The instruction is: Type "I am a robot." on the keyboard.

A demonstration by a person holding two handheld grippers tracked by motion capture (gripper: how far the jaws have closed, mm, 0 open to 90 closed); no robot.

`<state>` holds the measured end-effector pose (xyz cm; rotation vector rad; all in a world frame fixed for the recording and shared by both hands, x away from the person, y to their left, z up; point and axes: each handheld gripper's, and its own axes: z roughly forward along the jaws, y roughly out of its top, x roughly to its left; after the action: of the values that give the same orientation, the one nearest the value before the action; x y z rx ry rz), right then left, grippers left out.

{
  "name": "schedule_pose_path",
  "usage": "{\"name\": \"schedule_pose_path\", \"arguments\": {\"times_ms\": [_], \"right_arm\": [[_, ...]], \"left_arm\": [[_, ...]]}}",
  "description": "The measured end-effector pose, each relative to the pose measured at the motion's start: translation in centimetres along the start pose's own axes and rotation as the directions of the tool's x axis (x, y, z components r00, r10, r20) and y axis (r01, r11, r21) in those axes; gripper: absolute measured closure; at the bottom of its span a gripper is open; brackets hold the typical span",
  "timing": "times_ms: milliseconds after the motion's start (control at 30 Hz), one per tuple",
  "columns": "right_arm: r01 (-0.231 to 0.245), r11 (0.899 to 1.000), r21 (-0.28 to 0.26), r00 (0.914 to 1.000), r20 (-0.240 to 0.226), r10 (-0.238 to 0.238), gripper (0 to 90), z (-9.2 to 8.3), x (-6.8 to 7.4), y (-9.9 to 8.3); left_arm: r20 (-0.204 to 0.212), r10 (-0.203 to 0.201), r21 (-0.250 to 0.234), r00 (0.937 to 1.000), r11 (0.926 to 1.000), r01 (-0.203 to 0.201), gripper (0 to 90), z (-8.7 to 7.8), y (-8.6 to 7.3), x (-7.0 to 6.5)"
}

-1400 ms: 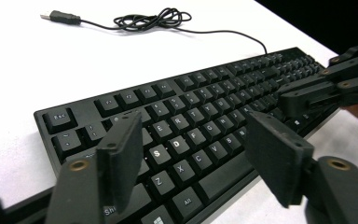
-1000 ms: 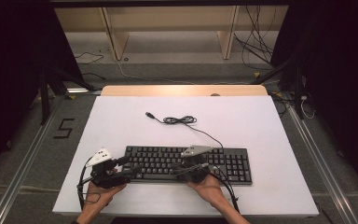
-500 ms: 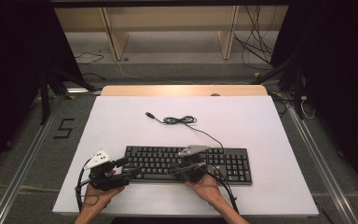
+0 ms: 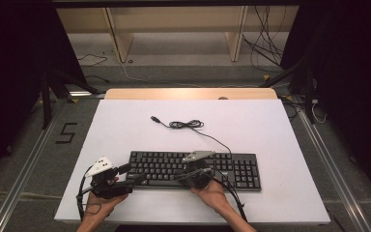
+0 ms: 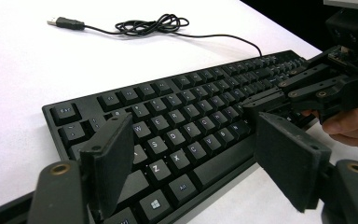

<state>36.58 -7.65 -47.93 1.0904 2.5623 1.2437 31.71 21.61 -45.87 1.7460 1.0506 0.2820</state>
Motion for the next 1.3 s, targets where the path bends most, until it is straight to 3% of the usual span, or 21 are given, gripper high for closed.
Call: {"name": "schedule_pose_path", "arguments": {"times_ms": [900,1100,1300], "right_arm": [[0.012,1.0,0.009,0.9997,0.021,-0.013,90.0,0.3,0.2,-0.2],[0.0,1.0,-0.009,1.0,0.0,0.0,85.1,-0.1,0.2,-0.1],[-0.032,0.997,-0.064,0.9989,-0.037,0.03,76.7,-1.1,-0.2,0.4]], "left_arm": [[-0.011,0.012,0.001,0.9999,0.9999,-0.012,27.7,0.2,-0.1,0.0],[-0.012,0.014,0.005,0.9998,0.9999,-0.014,27.7,0.3,-0.2,0.0],[-0.015,0.013,0.0,0.9998,0.9999,-0.013,27.7,0.3,-0.2,0.1]]}}
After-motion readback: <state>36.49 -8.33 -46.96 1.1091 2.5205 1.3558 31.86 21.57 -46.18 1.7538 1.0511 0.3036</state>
